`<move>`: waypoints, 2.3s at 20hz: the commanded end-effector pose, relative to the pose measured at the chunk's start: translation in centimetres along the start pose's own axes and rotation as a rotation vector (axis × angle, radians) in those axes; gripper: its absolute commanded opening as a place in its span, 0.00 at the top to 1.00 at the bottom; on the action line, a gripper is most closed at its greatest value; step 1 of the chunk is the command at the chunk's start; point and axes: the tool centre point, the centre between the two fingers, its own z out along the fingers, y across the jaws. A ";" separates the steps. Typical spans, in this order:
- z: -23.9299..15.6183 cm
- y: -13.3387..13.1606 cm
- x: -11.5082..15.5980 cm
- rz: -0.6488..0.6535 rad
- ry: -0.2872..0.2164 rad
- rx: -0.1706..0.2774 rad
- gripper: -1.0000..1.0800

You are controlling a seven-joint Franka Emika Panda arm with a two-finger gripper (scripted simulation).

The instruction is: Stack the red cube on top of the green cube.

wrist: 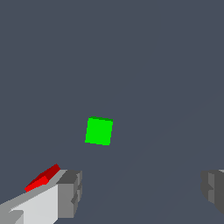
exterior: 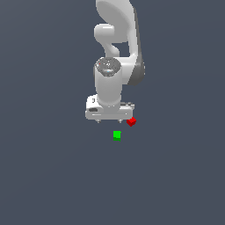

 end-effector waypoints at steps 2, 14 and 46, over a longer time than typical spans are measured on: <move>0.0 0.0 0.0 -0.001 0.000 0.000 0.04; 3.1 -5.7 -2.3 -0.213 0.012 0.002 0.04; 12.6 -13.5 -8.5 -0.560 0.031 0.005 0.04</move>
